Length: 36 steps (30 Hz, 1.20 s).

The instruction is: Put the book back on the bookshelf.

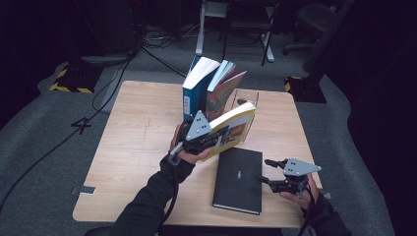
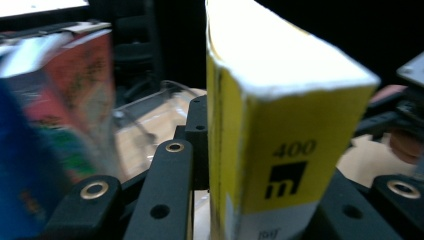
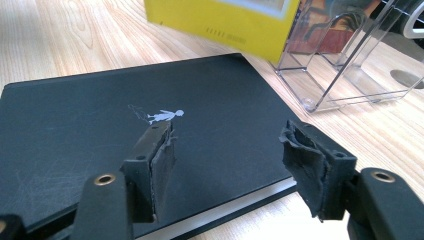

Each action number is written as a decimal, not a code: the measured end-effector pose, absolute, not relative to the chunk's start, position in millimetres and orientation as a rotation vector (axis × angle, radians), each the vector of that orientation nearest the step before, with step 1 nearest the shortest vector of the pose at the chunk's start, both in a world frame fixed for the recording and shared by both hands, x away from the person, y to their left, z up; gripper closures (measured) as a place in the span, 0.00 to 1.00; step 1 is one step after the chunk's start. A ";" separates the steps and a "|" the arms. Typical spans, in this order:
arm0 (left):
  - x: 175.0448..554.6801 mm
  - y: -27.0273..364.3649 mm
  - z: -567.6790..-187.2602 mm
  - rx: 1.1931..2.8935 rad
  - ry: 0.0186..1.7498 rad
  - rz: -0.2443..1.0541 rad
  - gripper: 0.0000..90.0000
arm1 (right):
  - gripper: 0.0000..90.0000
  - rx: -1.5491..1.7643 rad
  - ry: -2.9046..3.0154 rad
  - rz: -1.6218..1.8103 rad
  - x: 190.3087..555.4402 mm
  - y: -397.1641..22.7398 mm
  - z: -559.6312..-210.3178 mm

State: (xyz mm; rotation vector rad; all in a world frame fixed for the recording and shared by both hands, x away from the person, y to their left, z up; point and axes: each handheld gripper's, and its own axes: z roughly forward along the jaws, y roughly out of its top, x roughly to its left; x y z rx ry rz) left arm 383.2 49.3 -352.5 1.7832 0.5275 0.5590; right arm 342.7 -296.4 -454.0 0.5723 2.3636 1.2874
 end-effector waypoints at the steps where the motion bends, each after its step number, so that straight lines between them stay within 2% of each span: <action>1: 384.9 51.5 -351.5 1.778 0.542 0.580 0.84 | 0.42 0.572 2.367 1.284 342.9 -296.0 -454.6; 17: 405.8 49.3 -343.1 1.773 0.682 0.751 0.84 | 0.41 0.567 2.386 1.278 343.3 -294.3 -457.0; 36: 449.4 19.8 -346.0 1.723 0.803 0.725 0.84 | 0.41 0.560 2.412 1.246 344.2 -292.1 -459.7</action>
